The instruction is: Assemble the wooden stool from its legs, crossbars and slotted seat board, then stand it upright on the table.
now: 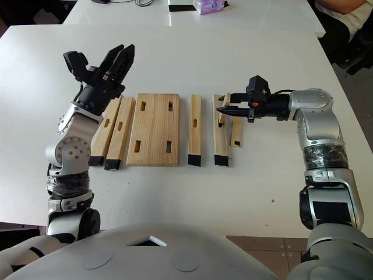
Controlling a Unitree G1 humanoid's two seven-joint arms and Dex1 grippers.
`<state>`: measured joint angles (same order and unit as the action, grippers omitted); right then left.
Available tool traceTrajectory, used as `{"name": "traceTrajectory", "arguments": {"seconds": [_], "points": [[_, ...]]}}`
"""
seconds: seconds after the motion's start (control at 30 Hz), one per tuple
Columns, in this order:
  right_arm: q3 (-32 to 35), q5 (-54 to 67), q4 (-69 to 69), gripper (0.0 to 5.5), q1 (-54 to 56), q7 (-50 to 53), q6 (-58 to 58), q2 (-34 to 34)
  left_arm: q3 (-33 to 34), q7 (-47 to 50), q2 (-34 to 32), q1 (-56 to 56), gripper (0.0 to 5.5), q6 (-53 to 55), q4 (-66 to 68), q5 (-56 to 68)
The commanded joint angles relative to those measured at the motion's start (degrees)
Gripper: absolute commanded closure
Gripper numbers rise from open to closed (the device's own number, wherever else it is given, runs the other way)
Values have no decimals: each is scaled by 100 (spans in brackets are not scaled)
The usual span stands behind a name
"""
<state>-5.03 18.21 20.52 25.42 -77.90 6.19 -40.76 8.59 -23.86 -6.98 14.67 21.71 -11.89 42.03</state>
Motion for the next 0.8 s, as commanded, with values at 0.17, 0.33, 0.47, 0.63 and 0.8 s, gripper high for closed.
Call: {"name": "traceTrajectory", "arguments": {"seconds": [0.17, 0.33, 0.47, 0.63, 0.8], "points": [[-144, -284, 273, 418, -190, 40, 283, -73, -42, 11, -6, -25, 295, 26, -38, -53], [-489, -720, 988, 418, -175, 353, 48, 215, -72, 27, 43, -24, 295, -4, -21, -83], [-762, -933, 1379, 418, -142, 520, -183, 346, -102, -13, 48, 35, 295, -1, 21, -96], [-827, -872, 1500, 418, -127, 538, -284, 316, -121, -23, 54, -25, 295, -19, -4, -106], [-657, -703, 1458, 418, -227, 589, -211, 202, -128, 0, 75, -89, 295, -46, -25, -120]]}}
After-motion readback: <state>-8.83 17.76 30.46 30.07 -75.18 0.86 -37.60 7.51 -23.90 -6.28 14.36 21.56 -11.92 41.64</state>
